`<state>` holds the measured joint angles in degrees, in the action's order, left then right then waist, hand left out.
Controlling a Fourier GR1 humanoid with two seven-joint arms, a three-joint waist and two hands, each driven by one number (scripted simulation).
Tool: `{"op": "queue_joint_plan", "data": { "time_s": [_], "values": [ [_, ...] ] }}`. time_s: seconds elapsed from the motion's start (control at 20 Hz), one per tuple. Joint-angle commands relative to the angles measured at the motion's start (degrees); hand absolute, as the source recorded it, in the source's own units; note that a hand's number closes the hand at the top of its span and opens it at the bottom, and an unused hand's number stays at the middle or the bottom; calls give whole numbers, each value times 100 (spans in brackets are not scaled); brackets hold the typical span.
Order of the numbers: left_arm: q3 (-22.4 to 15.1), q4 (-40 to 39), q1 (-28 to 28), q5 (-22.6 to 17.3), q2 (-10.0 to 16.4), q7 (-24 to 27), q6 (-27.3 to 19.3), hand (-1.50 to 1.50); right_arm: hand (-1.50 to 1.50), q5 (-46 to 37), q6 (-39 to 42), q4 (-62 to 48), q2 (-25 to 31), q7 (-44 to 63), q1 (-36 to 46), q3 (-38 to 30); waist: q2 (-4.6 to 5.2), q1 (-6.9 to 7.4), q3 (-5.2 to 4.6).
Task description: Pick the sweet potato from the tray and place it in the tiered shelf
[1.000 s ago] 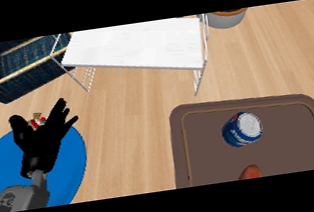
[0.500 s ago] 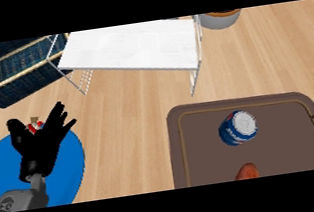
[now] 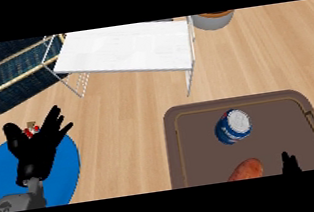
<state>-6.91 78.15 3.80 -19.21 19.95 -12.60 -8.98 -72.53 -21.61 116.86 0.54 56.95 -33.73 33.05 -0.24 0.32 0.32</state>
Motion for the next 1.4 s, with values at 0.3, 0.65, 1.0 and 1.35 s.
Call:
{"op": "queue_joint_plan", "data": {
  "time_s": [0.3, 0.65, 1.0, 1.35],
  "values": [
    [54, -148, 33, 50, -92, -215, 147, 0, 150, 152, 1291, -942, 192, 192, 724, 502, 53, 47, -38],
    [110, -527, 0, 330, -394, 33, 70, 0, 150, 329, 82, -1162, -32, -266, 976, 622, 26, -66, -33],
    [-78, -124, 135, 305, -294, -185, 315, 0, 150, 1039, 1131, -1858, -48, 287, 3111, 1825, 203, 514, -36],
    [-128, -170, 359, 372, -318, -375, 237, 0, 150, 1809, 916, -2101, -52, 767, 5287, 2062, 115, 557, -38]
  ]
}}
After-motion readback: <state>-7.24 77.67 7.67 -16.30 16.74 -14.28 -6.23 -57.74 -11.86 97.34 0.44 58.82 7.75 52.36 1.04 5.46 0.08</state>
